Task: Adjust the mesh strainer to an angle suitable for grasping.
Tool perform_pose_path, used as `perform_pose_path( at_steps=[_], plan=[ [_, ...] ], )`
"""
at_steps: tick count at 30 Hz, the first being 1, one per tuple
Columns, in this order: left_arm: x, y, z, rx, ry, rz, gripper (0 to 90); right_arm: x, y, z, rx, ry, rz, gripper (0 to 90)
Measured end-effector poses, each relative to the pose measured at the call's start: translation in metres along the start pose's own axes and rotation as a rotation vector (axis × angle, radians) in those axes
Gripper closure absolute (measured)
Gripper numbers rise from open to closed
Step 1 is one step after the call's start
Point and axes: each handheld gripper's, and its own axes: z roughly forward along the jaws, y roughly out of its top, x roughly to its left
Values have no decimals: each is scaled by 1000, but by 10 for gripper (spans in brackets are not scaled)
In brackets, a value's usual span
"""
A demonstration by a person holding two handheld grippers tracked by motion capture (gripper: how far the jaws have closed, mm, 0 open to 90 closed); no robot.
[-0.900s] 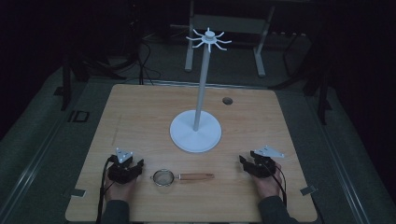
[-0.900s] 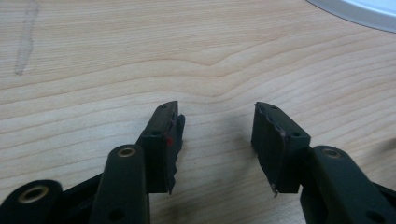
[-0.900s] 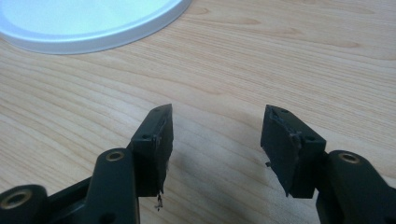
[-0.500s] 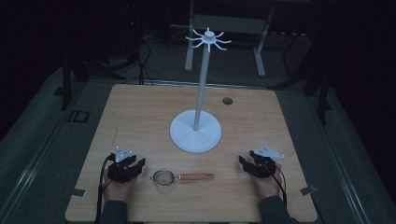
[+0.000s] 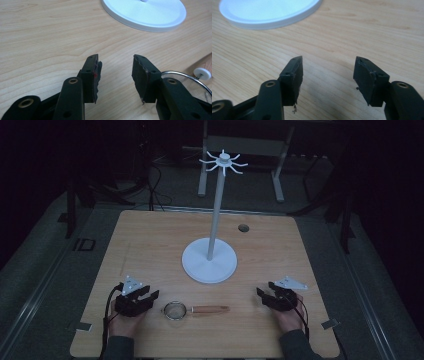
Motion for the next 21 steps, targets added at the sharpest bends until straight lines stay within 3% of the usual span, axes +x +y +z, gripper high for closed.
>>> perform_pose_path(
  at_steps=[3,9,17,21],
  plan=[
    [-1,2,0,2,-28,11,568,-2,-3,-3,-5,8,-13,417],
    [-2,13,0,9,-64,21,568,-6,-6,-6,-30,14,22,426],
    [-6,31,1,20,-102,87,568,-5,-7,-6,-40,8,22,426],
    [-10,39,2,24,-119,117,569,-2,-7,-6,-41,-3,-3,426]
  ],
)
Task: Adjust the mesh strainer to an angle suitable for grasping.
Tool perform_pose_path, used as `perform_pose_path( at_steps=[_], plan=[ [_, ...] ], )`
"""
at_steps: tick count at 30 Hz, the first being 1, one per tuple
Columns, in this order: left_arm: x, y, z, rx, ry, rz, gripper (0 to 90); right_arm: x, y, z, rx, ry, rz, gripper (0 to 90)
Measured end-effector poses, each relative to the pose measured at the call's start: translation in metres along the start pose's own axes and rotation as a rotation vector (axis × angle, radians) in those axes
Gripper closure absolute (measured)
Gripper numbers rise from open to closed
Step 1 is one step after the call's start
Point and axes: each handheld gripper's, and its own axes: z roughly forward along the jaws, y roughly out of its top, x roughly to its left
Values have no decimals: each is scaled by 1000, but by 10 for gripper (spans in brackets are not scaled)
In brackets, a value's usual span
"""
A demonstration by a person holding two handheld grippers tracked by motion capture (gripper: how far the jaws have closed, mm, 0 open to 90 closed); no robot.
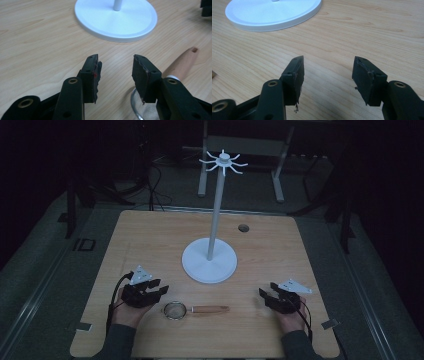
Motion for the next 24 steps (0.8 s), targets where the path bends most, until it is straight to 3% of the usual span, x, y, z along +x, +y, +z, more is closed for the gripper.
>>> perform_pose_path(
  at_steps=[5,24],
  plan=[
    [-2,9,3,13,-16,28,573,5,0,0,7,1,-29,426],
    [-4,30,9,61,-94,118,573,4,0,0,4,6,-17,420]
  ],
)
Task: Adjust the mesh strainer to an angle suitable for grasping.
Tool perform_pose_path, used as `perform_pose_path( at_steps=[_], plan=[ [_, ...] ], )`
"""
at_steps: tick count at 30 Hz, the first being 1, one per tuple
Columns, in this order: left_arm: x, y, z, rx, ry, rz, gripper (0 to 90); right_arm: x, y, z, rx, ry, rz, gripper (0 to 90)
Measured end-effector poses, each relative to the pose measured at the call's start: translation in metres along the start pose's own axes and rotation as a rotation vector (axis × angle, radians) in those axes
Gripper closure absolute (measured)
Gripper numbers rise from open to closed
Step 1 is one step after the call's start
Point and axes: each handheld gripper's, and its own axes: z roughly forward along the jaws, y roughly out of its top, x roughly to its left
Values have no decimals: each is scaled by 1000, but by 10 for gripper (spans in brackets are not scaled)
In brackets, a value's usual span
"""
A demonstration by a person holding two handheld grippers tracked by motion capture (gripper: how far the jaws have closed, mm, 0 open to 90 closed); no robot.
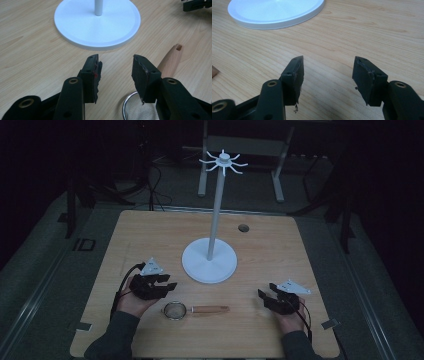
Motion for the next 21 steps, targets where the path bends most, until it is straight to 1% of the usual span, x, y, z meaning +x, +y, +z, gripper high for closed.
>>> perform_pose_path(
  at_steps=[4,5,8,14,18,21],
  plan=[
    [-1,2,2,3,-10,11,573,0,0,0,0,1,0,421],
    [-2,4,2,11,-17,26,573,0,0,0,0,1,1,421],
    [-4,7,3,18,-24,44,573,0,0,0,-1,2,-5,429],
    [-5,12,2,18,-27,54,572,1,0,0,-4,-6,-6,453],
    [-6,15,2,18,-29,64,572,1,0,0,-6,-7,-7,454],
    [-7,18,3,23,-33,73,572,0,0,0,-9,-3,1,449]
  ],
)
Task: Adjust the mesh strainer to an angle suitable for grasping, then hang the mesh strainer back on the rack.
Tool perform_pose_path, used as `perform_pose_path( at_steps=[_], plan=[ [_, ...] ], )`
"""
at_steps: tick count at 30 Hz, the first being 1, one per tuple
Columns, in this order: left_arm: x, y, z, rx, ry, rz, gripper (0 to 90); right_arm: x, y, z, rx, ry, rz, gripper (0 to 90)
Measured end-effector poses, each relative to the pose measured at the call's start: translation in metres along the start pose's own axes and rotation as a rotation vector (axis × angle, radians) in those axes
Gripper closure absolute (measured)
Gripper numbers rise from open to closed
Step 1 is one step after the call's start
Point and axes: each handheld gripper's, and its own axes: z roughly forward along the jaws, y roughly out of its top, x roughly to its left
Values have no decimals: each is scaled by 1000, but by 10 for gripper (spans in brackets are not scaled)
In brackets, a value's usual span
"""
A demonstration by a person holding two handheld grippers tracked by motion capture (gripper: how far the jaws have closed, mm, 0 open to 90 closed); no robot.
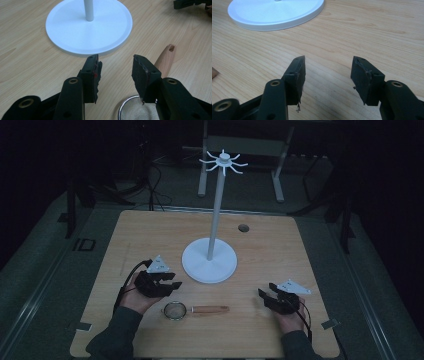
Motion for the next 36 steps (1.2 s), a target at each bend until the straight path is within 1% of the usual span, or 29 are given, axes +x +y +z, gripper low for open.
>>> perform_pose_path(
  at_steps=[5,7,8,10,13,19,24,25,29,31,32,36],
  plan=[
    [-2,5,3,15,-19,32,566,0,0,0,1,4,-3,445],
    [-3,6,3,16,-24,35,562,0,0,0,2,4,-4,445],
    [-4,9,5,22,-35,52,562,0,0,0,3,5,-3,445],
    [-4,10,6,26,-41,64,550,0,0,1,6,6,1,443],
    [-5,13,6,23,-52,79,543,0,0,1,7,5,-1,440],
    [-8,17,8,41,-63,105,532,0,0,1,7,6,2,434],
    [-13,21,12,61,-68,132,526,-1,0,1,7,8,2,429],
    [-13,21,12,61,-68,132,525,-1,0,1,7,8,2,429],
    [-21,24,16,83,-78,160,524,0,0,1,5,5,2,425],
    [-21,24,16,83,-78,160,524,0,0,1,5,5,2,425],
    [-24,25,19,100,-83,184,524,0,0,1,5,5,2,424],
    [-30,27,23,122,-91,206,524,-1,0,1,6,7,2,423]
  ],
)
